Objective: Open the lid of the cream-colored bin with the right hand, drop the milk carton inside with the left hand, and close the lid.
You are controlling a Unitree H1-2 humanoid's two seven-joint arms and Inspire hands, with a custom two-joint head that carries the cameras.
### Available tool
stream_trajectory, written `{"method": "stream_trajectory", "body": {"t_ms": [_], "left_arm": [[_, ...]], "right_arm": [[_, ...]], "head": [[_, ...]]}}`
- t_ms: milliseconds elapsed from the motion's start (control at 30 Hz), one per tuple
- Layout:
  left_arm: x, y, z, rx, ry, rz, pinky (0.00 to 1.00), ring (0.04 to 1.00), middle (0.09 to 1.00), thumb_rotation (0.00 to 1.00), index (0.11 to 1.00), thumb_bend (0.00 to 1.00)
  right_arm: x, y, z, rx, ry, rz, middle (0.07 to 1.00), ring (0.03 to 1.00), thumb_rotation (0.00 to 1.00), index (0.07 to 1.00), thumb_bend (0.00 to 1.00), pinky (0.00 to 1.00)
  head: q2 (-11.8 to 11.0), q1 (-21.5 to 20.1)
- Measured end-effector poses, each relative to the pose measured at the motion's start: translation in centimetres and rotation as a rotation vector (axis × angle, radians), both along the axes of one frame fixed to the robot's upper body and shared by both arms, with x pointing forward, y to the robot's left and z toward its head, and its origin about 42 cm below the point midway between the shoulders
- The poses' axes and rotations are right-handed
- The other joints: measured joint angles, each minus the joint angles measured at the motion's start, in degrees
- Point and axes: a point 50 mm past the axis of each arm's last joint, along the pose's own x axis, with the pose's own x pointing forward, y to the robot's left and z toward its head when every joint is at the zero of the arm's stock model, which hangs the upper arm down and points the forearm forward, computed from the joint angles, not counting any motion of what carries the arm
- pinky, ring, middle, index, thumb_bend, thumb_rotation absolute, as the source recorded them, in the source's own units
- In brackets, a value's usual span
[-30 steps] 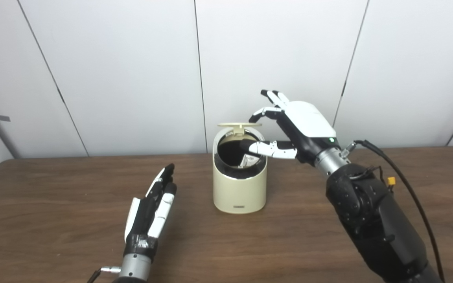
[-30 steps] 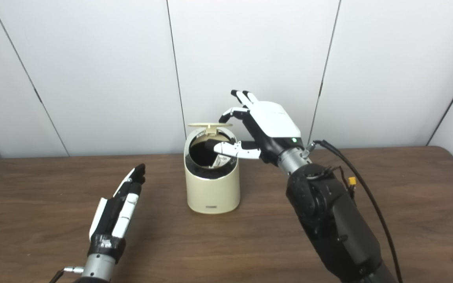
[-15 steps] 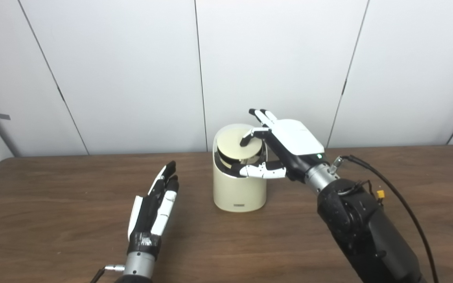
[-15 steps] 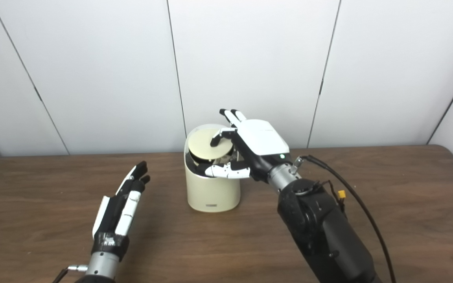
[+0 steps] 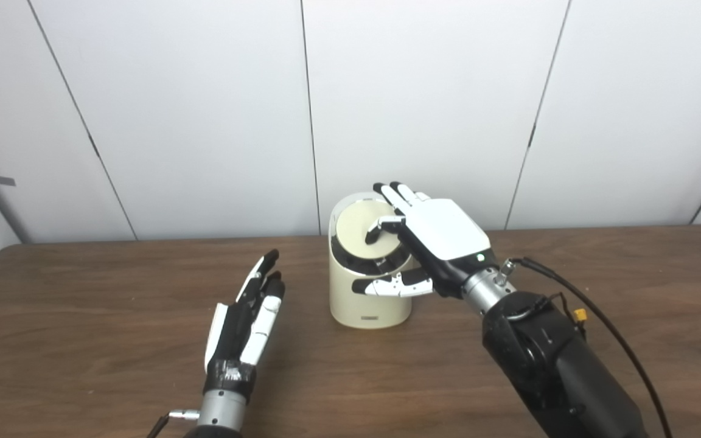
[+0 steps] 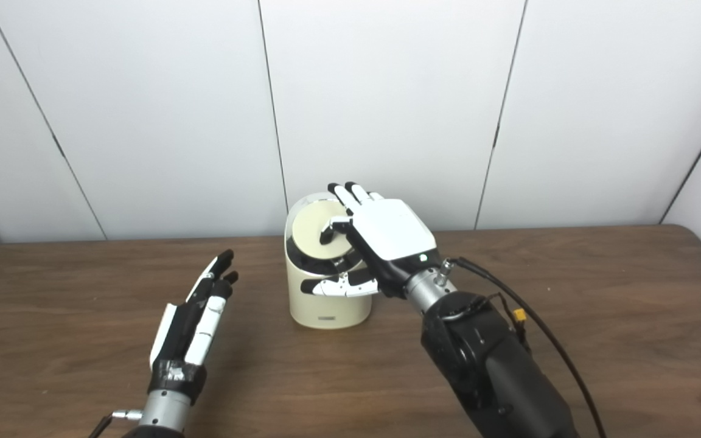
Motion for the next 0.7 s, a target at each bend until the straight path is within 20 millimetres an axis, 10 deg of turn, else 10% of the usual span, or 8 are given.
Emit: {"method": "stream_trajectory", "body": {"t_ms": [700], "left_arm": [[0.0,-0.2,0.3,0.002,-0.001,0.003,0.98,0.943,0.975,0.87,0.974,0.73]], "right_arm": [[1.2,1.5,-0.5,-0.165,-0.072,0.007,1.0,1.0,0.93,0.635,0.6,0.98]], "head": [[0.79,0.53]]}}
